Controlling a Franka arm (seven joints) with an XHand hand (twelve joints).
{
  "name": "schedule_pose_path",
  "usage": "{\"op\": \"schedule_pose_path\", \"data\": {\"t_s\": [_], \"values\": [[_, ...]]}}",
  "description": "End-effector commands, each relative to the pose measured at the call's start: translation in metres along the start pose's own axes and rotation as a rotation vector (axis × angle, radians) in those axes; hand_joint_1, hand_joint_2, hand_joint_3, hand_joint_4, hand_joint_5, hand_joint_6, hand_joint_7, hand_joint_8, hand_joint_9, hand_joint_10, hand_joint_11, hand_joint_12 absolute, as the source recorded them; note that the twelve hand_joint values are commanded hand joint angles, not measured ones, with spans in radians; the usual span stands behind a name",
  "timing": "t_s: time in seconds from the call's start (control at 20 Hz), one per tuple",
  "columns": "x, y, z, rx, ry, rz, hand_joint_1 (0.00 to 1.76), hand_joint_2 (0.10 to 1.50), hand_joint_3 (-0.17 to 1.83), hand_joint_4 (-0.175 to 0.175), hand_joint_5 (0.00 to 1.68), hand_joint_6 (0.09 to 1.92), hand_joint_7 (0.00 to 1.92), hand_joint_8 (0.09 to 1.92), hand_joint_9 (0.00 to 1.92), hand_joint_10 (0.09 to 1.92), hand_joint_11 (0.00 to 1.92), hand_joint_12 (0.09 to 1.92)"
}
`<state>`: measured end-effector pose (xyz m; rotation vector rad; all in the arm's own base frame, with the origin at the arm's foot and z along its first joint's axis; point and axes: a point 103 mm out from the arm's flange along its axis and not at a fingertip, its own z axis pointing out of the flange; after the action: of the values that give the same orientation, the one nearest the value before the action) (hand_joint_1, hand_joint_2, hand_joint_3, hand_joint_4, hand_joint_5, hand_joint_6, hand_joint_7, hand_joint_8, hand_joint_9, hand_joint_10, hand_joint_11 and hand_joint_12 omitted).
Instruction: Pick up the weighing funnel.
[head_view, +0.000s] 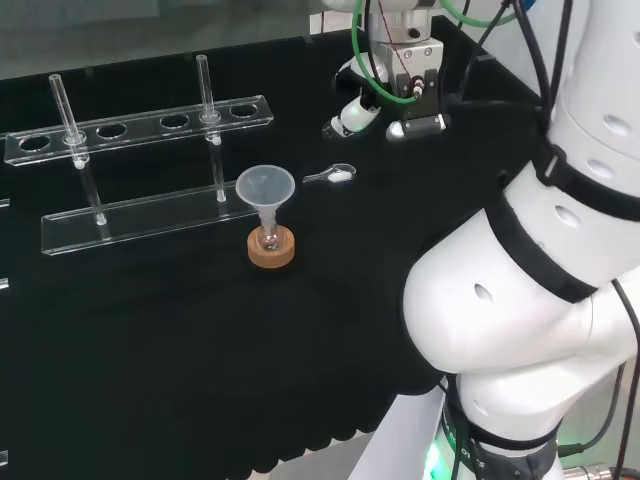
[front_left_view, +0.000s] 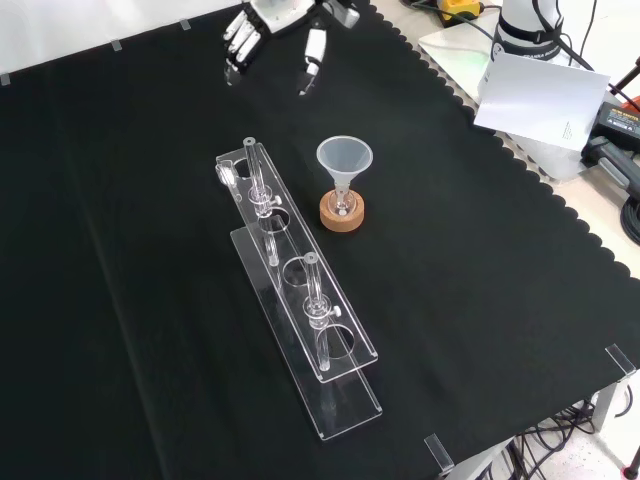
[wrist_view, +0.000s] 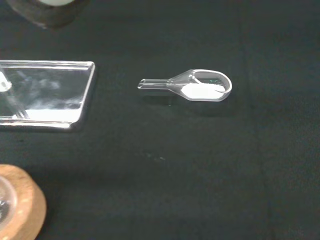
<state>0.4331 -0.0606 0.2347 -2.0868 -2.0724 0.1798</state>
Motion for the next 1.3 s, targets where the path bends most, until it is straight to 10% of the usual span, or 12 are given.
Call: {"op": "schedule_pose_path", "data": {"t_s": [0.05,1.3], "values": [[-0.024,0.045,0.023,0.036,0.018,0.013,0.74,0.75,0.25,-0.035,0.51,0.09,0.35,0.67,0.59,0.58,0.37,1.34],[-0.024,0.103,0.106,0.169,-0.021,-0.006,0.83,0.67,0.38,-0.026,0.53,0.09,0.34,0.67,0.6,0.57,0.37,1.33]]}}
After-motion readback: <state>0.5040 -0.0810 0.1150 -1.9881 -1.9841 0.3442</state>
